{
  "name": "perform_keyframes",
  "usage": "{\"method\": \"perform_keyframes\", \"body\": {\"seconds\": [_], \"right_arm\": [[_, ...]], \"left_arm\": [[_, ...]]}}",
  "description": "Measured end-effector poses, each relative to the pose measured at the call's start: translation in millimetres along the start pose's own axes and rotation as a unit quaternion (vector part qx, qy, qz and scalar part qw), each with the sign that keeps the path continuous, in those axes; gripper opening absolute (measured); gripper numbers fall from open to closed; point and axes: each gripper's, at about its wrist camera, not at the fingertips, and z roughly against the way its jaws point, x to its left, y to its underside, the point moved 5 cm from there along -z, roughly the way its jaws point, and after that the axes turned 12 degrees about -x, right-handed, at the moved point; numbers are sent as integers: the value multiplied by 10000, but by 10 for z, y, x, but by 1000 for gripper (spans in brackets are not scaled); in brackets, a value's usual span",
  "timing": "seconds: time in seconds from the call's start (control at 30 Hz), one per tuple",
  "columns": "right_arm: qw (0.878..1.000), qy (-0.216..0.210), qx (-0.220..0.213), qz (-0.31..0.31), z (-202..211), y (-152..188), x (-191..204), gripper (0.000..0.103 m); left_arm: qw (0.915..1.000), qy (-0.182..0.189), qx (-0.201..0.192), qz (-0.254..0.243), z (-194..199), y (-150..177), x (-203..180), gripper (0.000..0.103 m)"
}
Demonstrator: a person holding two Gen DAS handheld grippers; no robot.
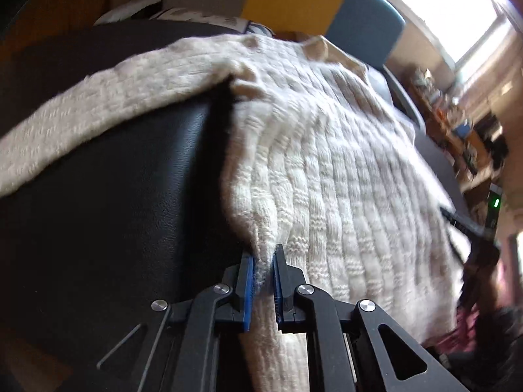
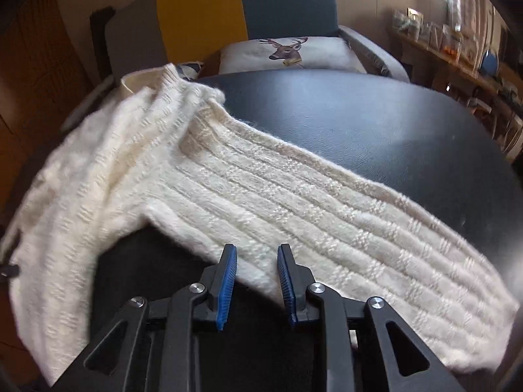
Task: Fold clothes
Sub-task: 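Grasp the sweater edge with the left gripper and lift it while the right gripper smooths the body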
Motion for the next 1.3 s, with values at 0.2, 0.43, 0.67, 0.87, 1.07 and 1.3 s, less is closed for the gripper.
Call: {"method": "perform_keyframes", "body": {"seconds": [0.2, 0.43, 0.67, 0.87, 1.07, 1.3], "right_arm": [[9928, -777, 814, 400, 308, 580, 430, 27], [9789, -1441, 821, 1195, 459, 1123, 1225, 26], [9749, -1865, 556, 1085, 371, 1092, 1514, 27], [9735, -2173, 671, 220, 303, 1101, 1370, 27], [9476, -2710, 864, -1455, 188, 1051, 1150, 35], [9339, -2435, 810, -2489, -37, 869, 1008, 51]], "left_arm": [[9976, 535, -340, -270, 373, -71, -321, 16], [9790, 1689, 784, -829, 127, 238, -1290, 25], [9631, 1516, 1477, -1662, -258, 492, -1927, 54], [9727, 1419, 1347, -1244, -318, 408, -1599, 12], [9713, 2022, 760, 999, -93, 7, -700, 12], [9681, 1461, 401, 1997, -151, -46, 123, 12]]}}
